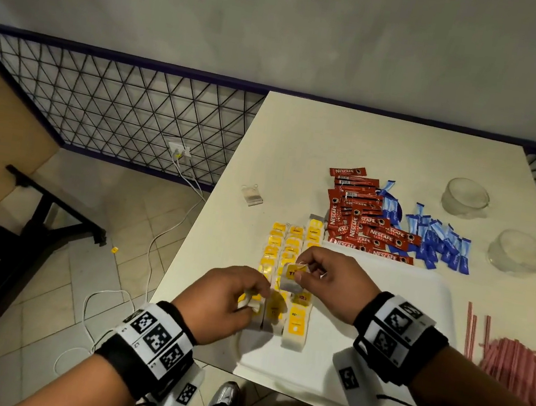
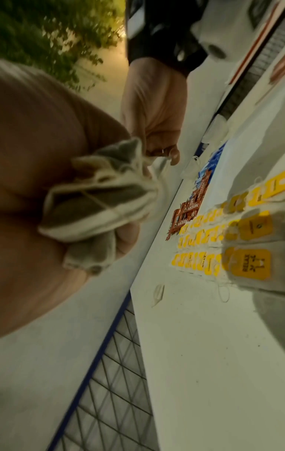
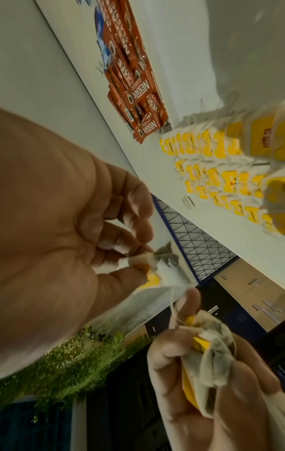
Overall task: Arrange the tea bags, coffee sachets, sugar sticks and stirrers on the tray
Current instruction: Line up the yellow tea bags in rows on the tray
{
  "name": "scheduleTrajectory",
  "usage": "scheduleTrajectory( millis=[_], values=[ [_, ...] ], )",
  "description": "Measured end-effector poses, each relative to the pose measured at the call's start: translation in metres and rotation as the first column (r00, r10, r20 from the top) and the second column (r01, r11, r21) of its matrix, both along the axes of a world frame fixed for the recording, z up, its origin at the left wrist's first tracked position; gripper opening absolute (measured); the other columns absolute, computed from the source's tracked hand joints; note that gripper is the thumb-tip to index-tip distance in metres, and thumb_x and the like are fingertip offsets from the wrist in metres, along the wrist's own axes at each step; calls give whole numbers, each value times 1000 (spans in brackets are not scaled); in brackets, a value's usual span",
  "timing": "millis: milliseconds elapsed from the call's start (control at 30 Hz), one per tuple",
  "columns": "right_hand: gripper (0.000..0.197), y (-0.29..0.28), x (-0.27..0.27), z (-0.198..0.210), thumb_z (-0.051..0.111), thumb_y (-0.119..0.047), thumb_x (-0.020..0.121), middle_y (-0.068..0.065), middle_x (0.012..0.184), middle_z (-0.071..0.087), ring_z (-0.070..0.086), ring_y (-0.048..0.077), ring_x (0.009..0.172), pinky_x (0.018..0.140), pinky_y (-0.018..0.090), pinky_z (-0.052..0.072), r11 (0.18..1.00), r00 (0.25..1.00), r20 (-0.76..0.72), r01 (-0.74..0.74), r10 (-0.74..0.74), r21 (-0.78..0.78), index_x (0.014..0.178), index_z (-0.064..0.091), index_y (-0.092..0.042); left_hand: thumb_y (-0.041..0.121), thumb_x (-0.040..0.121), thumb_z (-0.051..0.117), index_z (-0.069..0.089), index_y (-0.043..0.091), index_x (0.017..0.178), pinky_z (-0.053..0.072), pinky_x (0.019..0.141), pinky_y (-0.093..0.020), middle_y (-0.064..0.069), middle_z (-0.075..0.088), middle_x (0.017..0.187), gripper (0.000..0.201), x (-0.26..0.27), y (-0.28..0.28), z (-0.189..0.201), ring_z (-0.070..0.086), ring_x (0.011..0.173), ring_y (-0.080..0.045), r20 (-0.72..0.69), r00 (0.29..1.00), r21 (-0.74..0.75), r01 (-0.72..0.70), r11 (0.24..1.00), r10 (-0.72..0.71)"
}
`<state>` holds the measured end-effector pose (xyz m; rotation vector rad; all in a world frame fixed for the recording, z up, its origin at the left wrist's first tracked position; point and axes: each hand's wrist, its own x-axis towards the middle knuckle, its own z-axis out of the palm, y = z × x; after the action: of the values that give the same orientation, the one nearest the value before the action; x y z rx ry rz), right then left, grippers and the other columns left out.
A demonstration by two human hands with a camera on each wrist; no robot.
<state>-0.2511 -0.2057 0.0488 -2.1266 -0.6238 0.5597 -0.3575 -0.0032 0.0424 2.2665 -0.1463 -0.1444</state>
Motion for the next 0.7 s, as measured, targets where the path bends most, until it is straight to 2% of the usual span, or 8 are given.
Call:
scheduleTrajectory(
  millis=[67,133,167,233,300,467,600,700],
  values=[
    [18,3,-1,2,66,-24,87,-11,78,56,54,9,74,70,21,44,1000,1000,-18,-15,15,3,82,57,-37,13,68,56,69,33,106,36,90,-3,13,61,125,45,2,1,-2,56,111,3,31,998,94,54,994,-57],
    [22,7,-1,2,67,-22,87,-11,76,56,53,8,72,71,25,45,999,999,-33,-35,35,11,79,56,-39,15,69,54,68,30,117,34,92,-2,11,55,137,52,6,-1,-2,54,117,-1,20,996,142,82,986,-86],
    [22,8,-2,2,67,-22,87,-10,75,56,53,8,71,71,26,46,999,998,-38,-42,43,14,79,57,-39,15,69,53,67,28,119,34,90,-2,11,56,135,54,8,-3,0,56,113,-2,19,995,140,96,986,-99],
    [20,12,-4,2,67,-23,87,-9,72,56,53,8,68,70,28,46,999,998,-37,-45,46,25,79,58,-39,12,69,55,68,24,119,33,84,1,9,64,120,54,11,-5,0,57,101,-5,29,991,142,124,982,-129],
    [18,15,-5,1,66,-25,88,-9,69,55,51,6,65,67,26,44,1000,999,-24,-23,24,19,78,59,-38,12,68,55,68,21,118,33,80,1,7,68,108,53,11,-5,-1,58,94,-7,35,991,165,124,978,-132],
    [13,17,-9,-5,65,-25,88,-10,73,56,51,6,67,66,24,43,999,1000,-18,-24,23,-42,81,59,-34,19,69,52,67,21,121,28,84,3,6,68,113,54,5,-4,-10,60,101,-8,-39,992,176,122,977,-117],
    [7,17,-20,-22,60,-25,92,-13,73,50,49,6,68,62,19,39,972,990,-83,-125,110,-201,99,60,-26,14,73,57,66,24,123,23,80,7,8,66,120,51,-5,-2,-25,54,103,-2,-158,977,187,175,967,-147],
    [17,16,-28,-35,54,-27,95,-11,74,49,48,10,71,59,18,36,932,981,-122,-185,154,-311,110,58,-22,16,67,51,68,31,118,35,82,1,14,67,115,55,-17,9,-37,55,96,4,-234,963,157,174,972,-135]
  ],
)
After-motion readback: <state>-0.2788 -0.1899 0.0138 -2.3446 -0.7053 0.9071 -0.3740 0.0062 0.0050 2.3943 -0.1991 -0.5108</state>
